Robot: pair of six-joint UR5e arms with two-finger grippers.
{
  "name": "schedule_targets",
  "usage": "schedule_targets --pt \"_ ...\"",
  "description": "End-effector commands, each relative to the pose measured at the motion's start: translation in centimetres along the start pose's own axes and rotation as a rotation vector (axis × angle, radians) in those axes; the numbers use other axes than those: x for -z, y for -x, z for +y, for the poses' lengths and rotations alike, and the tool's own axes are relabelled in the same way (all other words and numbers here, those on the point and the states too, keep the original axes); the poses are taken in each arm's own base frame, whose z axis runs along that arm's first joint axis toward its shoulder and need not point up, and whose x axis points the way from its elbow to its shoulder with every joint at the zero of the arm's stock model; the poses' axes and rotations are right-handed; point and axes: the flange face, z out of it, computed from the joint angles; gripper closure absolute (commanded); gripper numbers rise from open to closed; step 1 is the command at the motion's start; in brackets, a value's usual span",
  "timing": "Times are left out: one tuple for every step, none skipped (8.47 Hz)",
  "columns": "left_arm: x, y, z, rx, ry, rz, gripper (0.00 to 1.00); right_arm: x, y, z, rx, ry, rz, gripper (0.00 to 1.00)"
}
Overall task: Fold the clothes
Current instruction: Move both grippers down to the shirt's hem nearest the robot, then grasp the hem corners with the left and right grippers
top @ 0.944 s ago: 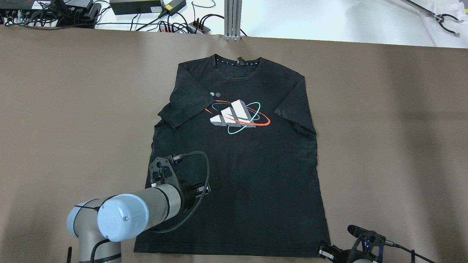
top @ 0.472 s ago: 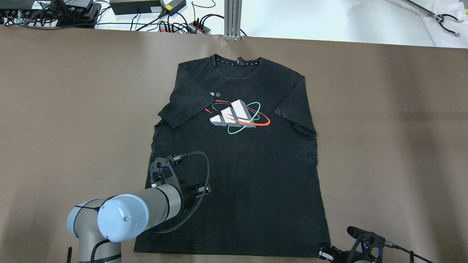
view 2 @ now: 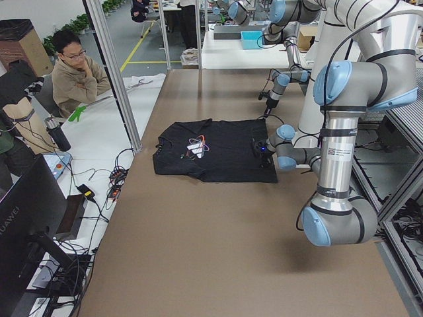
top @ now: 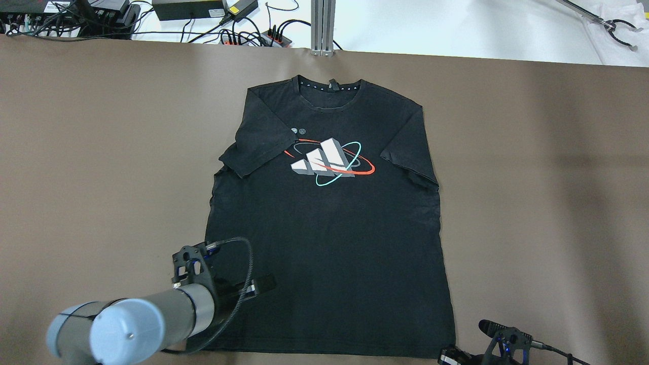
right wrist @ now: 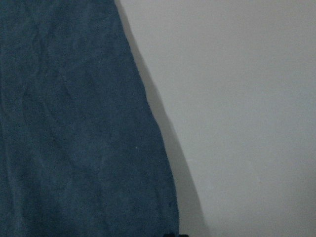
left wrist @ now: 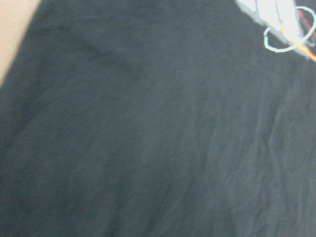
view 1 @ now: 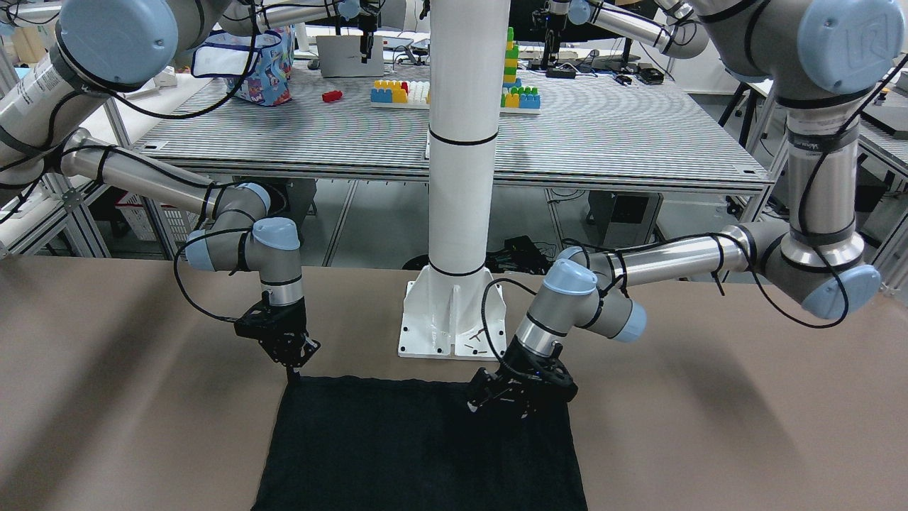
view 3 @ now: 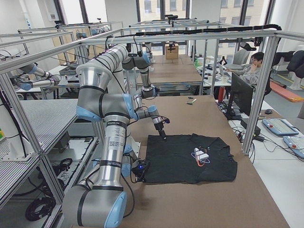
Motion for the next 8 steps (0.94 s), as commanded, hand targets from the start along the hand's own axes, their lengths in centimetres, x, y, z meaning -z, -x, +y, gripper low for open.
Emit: schedule_targets --pt "2.6 7.4 5.9 -0.030 0.017 -0.081 0.29 1.1 0.7 -0.2 -0.008 0.006 -0.022 1.00" --pt "2.5 7.9 7.3 -0.011 0.017 -0.085 0.46 1.2 0.8 -0.3 -0.009 0.005 -0.024 1.00" --pt "2.4 9.1 7.4 -0.021 0.014 -0.105 0.54 1.2 0.7 -0.4 -0.010 0.004 -0.024 1.00" --pt "2.2 9.6 7.3 -0.023 0.011 -0.115 0.59 1.2 0.7 -0.4 -0.010 0.004 -0.023 1.00" --pt "2.1 9.7 7.3 -0.024 0.010 -0.117 0.59 1.2 0.7 -0.4 -0.010 0.003 -0.024 1.00" --pt "2.1 9.8 7.1 -0.026 0.006 -0.120 0.59 1.2 0.7 -0.4 -0.010 0.002 -0.023 1.00" --pt "2.1 9.8 7.1 -0.025 0.007 -0.119 0.56 1.1 0.7 -0.4 -0.010 -0.001 -0.022 1.00" --pt "2.2 9.6 7.0 -0.023 0.006 -0.116 0.56 1.1 0.7 -0.5 -0.010 -0.002 -0.023 1.00"
